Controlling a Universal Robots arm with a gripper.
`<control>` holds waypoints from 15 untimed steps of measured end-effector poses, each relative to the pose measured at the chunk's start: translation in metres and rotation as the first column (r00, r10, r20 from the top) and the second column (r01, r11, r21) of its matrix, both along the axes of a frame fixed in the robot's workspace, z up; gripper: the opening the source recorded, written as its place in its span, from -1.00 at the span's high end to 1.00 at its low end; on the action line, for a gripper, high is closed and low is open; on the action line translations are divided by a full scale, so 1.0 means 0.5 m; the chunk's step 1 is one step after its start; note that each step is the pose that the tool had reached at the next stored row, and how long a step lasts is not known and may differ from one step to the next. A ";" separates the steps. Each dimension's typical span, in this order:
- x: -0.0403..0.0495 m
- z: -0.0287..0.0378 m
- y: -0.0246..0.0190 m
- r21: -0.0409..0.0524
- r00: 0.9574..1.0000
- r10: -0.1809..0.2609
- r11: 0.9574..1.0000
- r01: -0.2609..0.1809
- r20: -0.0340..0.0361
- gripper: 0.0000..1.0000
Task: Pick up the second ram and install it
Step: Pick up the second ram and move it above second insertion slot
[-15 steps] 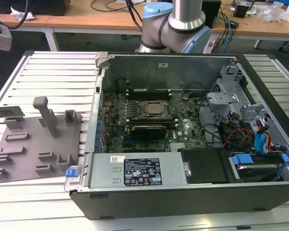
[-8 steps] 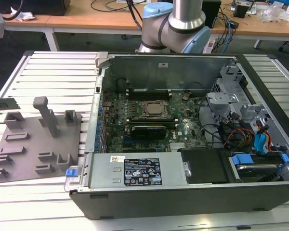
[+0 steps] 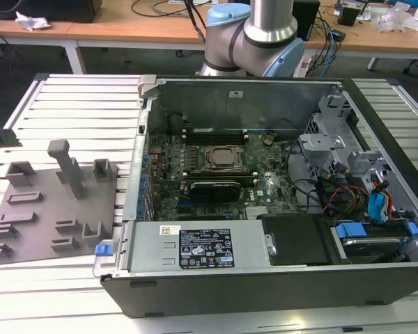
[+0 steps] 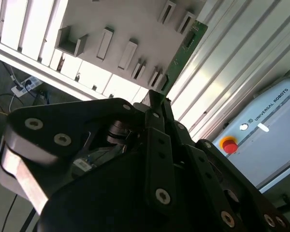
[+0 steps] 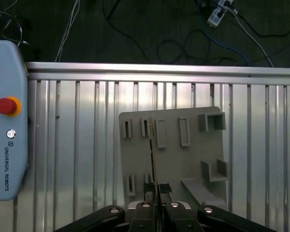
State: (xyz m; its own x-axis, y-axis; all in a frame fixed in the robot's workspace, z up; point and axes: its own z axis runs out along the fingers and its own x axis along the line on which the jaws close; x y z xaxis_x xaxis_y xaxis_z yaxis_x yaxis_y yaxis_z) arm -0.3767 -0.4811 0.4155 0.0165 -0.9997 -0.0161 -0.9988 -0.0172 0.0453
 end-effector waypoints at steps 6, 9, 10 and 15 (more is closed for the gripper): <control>0.000 0.025 0.0000 0.000 1.000 0.000 1.000 0.000 0.000 0.72; 0.000 0.040 0.0000 0.000 1.000 0.000 1.000 0.000 0.000 0.72; 0.000 0.044 0.0000 0.000 1.000 0.000 1.000 0.000 0.000 0.72; 0.000 0.063 -0.0001 0.001 1.000 0.000 1.000 0.000 0.000 0.72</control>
State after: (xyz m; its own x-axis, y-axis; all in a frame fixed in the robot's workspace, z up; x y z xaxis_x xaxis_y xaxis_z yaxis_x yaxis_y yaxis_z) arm -0.3766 -0.4811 0.4471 0.0166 -0.9997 -0.0171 -0.9988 -0.0174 0.0453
